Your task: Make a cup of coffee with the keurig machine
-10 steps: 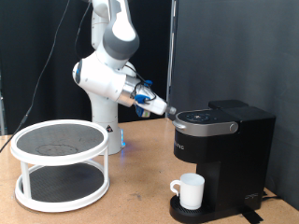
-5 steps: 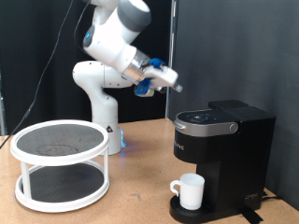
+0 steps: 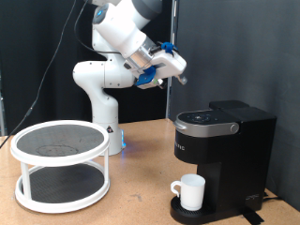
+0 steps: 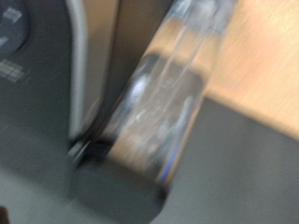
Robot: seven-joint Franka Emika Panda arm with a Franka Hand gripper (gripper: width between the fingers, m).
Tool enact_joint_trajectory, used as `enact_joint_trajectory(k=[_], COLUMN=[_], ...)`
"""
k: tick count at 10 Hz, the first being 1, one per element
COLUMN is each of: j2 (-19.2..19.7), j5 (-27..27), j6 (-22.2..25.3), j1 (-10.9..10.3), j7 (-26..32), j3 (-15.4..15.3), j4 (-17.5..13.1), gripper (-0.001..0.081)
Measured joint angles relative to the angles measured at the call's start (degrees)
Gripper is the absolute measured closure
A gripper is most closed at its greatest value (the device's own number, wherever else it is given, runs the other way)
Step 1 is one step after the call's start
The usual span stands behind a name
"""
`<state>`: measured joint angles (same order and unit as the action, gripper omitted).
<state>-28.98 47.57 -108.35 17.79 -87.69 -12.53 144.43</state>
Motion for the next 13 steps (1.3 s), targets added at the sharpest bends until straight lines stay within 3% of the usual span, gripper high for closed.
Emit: enact_joint_trajectory(k=[2,5,9,12,13], j2=[-2.0,-4.6,-4.1,-1.1,-1.1], j5=[-9.5,-14.3,-15.9,-15.7,-15.7], j6=[-1.8,-2.1,-0.1,1.1,1.0], j1=[0.1,0.1,0.1,0.1,0.1], j7=[-0.3,0.1,-1.6,-6.0,-5.7], j3=[-3.1,-4.5,-4.7,-4.9,-4.9], j4=[-0.2,-0.8,-4.1,-7.9,-7.7], gripper=[0.0071,0.0071,0.0071,0.0071,0.0071])
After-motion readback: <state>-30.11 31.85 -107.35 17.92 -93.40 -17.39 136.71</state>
